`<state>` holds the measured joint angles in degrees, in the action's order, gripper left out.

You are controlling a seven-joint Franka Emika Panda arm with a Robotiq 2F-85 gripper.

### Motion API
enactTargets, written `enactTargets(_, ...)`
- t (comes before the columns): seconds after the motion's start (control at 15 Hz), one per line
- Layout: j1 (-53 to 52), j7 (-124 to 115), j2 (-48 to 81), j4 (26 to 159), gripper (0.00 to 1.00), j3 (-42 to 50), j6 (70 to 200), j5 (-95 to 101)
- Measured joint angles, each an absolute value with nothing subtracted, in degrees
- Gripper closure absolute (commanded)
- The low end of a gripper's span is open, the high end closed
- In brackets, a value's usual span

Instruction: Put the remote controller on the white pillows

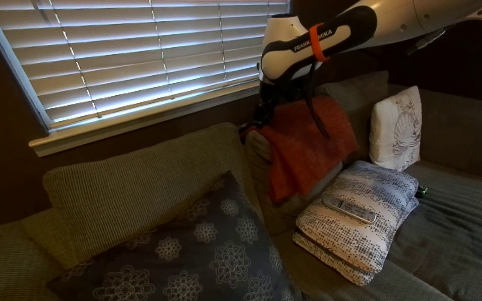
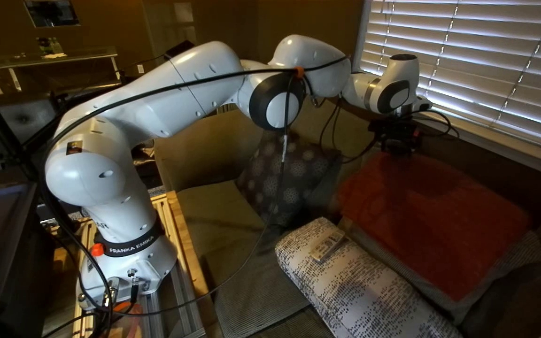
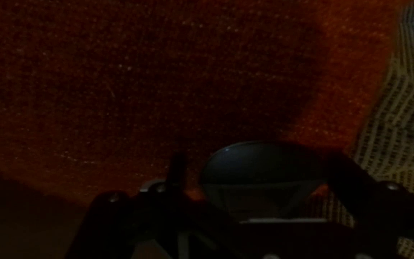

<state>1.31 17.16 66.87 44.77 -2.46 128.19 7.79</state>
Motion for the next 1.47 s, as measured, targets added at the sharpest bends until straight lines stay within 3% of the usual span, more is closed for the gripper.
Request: enactTargets(1.47, 0.28, 15.54, 68.09, 42.76, 0.0, -3.14, 131.24, 6.77)
